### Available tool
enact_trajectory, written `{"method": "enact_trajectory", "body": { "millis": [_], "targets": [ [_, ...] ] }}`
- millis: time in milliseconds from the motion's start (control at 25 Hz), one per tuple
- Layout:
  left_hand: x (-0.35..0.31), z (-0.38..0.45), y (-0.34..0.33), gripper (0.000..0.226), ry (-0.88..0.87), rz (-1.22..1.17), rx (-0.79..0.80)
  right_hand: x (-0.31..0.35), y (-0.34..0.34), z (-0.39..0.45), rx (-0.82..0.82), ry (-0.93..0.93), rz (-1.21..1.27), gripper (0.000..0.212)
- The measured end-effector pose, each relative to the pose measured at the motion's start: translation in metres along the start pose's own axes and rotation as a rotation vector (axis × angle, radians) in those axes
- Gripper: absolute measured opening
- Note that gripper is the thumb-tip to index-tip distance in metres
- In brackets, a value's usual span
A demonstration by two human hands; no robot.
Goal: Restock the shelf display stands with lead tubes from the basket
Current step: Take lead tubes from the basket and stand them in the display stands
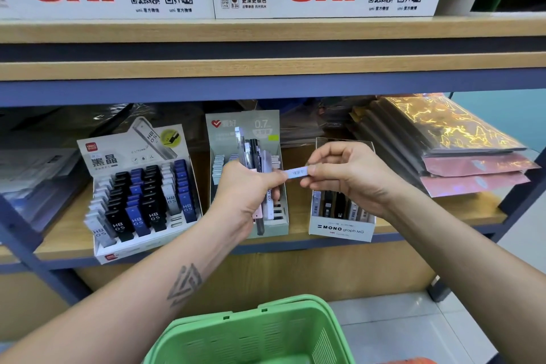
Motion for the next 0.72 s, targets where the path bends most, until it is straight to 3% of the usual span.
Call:
{"method": "enact_trajectory", "body": {
  "millis": [120, 280, 360, 560, 720],
  "targets": [
    [-0.005, 0.002, 0.001, 0.011, -0.075, 0.089, -0.002, 0.002, -0.007, -0.002, 0.137, 0.053, -0.373, 0.01],
    [-0.004, 0.001, -0.01, 0.021, -0.105, 0.199, 0.037, 0.012, -0.02, -0.001, 0.273, 0.12, -0.548, 0.029],
    [-0.001, 0.003, -0.011, 0.023, -0.056, 0.12, 0.046, 0.016, -0.011, 0.002, 0.225, 0.145, -0.656, 0.035],
    [0.007, 0.011, -0.007, 0.022, 0.041, -0.004, 0.059, 0.033, 0.039, 0.004, -0.116, 0.152, -0.797, 0.023],
    [0.006, 0.008, -0.006, 0.022, 0.038, -0.018, 0.065, 0.028, 0.029, -0.001, -0.013, 0.124, -0.973, 0.019]
  ]
}}
Point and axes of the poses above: each hand's wrist, its own z-axis towards the middle knuckle, its own y-axis out of the back of the hand, x = y × z, the point moved 5 cm from there along z, towards the middle knuckle, and after that the axes turned 11 degrees about y, right-handed, at the moved point
